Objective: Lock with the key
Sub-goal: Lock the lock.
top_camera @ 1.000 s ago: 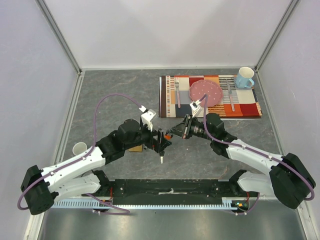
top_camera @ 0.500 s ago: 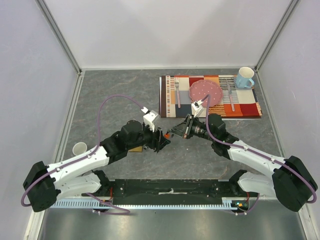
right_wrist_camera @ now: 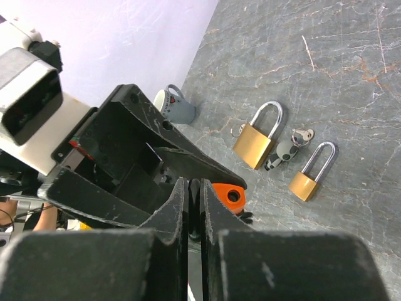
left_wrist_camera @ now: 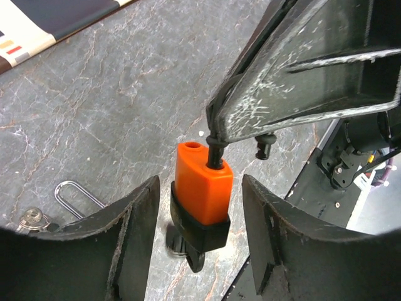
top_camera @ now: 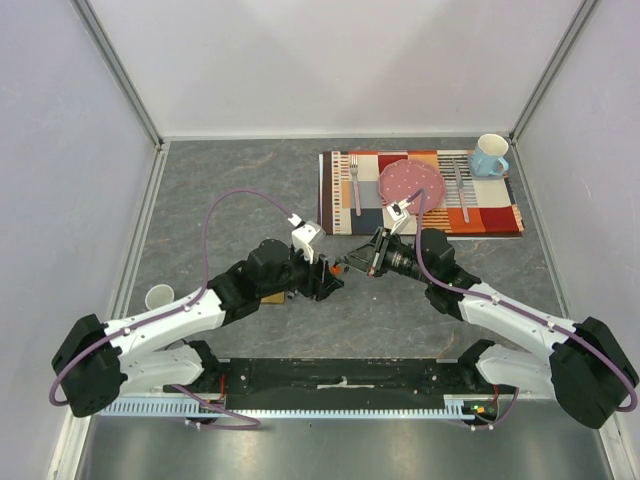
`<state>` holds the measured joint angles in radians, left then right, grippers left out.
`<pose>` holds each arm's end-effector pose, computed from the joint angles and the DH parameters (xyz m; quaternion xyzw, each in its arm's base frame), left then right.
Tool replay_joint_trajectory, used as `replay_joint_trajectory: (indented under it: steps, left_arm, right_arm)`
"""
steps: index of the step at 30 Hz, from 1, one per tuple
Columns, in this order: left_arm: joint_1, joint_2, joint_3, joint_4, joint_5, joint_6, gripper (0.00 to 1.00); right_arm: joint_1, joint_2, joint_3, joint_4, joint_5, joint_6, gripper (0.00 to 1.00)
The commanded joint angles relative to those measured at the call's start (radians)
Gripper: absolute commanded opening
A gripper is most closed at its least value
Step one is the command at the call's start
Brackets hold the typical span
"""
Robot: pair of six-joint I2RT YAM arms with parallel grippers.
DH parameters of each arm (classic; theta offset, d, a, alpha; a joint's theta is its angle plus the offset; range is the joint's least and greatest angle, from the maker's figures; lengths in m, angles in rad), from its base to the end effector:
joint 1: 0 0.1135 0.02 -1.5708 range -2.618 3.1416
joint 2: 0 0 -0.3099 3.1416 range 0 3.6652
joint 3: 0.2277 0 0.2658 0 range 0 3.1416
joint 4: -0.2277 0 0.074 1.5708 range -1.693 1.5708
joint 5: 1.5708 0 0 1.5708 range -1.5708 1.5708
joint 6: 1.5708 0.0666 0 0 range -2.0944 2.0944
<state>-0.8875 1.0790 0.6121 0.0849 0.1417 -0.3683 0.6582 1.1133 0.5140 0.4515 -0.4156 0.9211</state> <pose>0.1580 -0.2089 0.2715 0.2505 0.7885 -0.3756 0.4176 0.1926 0.1829 0.2751 -0.0364 0.7524 0.5637 0.3389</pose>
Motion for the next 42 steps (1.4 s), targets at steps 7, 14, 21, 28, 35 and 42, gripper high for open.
replay_joint_trajectory:
  steps: [7, 14, 21, 28, 35, 42]
  left_arm:
    - [0.004, 0.021, -0.012, 0.053, 0.021, -0.011, 0.29]
    - [0.004, -0.007, -0.023, 0.07, 0.024, -0.026, 0.02]
    - [0.012, -0.027, -0.04, 0.082, 0.033, -0.032, 0.02]
    - [0.064, -0.025, -0.057, 0.093, 0.149, -0.031, 0.02]
    - [0.123, -0.004, -0.051, 0.101, 0.326, -0.024, 0.02]
    - [0.159, -0.016, -0.038, 0.104, 0.507, -0.001, 0.02]
  right_arm:
    - [0.0, -0.029, 0.012, 0.062, 0.009, 0.021, 0.0]
    - [0.0, -0.021, 0.008, 0.065, 0.011, 0.016, 0.0]
    - [0.001, -0.023, -0.003, 0.061, 0.014, -0.011, 0.29]
    - [-0.003, -0.096, 0.026, -0.072, 0.083, -0.097, 0.93]
    - [-0.04, -0.142, 0.072, -0.209, 0.104, -0.189, 0.98]
    - [-0.109, -0.138, 0.067, -0.192, -0.003, -0.211, 0.98]
